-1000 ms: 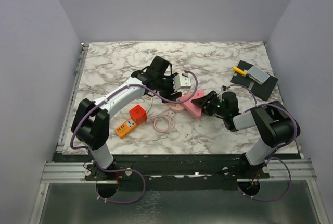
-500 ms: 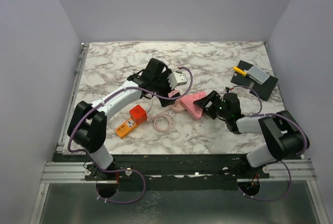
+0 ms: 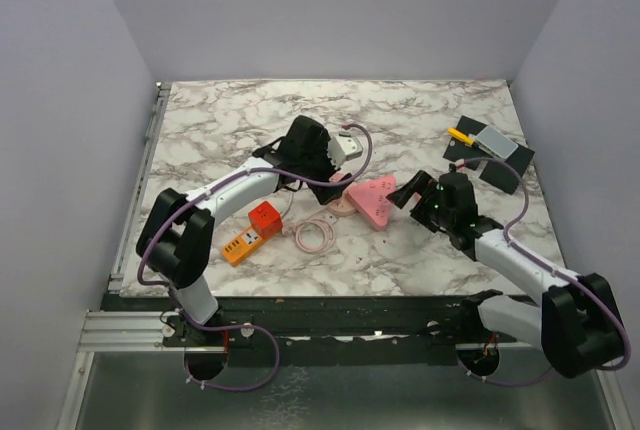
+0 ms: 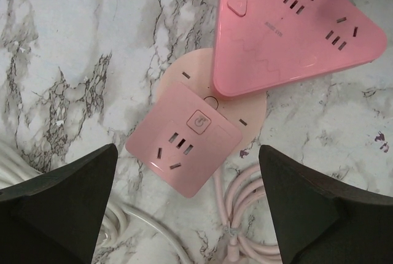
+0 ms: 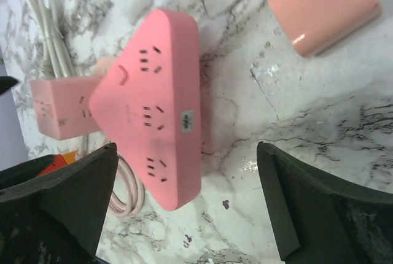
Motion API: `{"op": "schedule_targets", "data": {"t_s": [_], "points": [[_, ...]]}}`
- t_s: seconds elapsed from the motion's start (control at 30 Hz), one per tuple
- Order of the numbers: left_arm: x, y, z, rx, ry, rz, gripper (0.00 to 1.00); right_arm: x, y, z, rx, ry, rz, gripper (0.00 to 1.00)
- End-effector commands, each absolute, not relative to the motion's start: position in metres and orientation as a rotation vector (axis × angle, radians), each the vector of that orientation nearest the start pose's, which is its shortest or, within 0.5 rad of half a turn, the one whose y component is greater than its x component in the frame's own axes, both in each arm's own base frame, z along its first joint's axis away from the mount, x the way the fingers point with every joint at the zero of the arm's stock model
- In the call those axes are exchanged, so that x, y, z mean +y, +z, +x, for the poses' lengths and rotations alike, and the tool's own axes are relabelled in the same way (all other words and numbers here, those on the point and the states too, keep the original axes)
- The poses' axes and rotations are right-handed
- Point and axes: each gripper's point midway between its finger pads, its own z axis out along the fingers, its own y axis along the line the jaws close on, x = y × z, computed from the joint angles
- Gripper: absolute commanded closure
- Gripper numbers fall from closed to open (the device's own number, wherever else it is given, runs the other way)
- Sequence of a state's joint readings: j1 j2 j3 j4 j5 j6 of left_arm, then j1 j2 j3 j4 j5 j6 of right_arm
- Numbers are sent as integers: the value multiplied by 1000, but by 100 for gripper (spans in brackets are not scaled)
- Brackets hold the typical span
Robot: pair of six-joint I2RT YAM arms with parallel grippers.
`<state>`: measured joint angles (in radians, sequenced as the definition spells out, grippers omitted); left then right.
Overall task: Insert the plug
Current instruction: Move the socket to the center of the board.
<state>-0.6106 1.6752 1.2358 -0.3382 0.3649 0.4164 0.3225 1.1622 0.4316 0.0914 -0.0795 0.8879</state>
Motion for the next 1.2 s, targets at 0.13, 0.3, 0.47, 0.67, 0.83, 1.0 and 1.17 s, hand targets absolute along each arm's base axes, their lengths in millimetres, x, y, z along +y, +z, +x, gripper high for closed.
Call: {"op": "schedule_targets", "data": {"t_s": [0.13,0.3,0.47,0.67,0.83,1.0,1.17], "points": [[-302,102,351,2011,-479,1274,7,98,112,285,2245,388,567,0],[-313,95,356,2013,-497,1290,14,80,129,293,2248,230,559,0],[-324,92,358,1988,-500,1329,22,68,137,301,2229,142,532,0],[-330,86,354,1964,-509,1386,43,52,128,308,2258,76,521,0],[-327,82,341,1950,-539,1472,48,47,112,315,2304,15,474,0],[-317,75,322,1928,-561,1629,52,48,101,328,2328,-25,424,2],[-309,65,303,1892,-607,1766,57,52,95,342,2356,-35,366,6]]}}
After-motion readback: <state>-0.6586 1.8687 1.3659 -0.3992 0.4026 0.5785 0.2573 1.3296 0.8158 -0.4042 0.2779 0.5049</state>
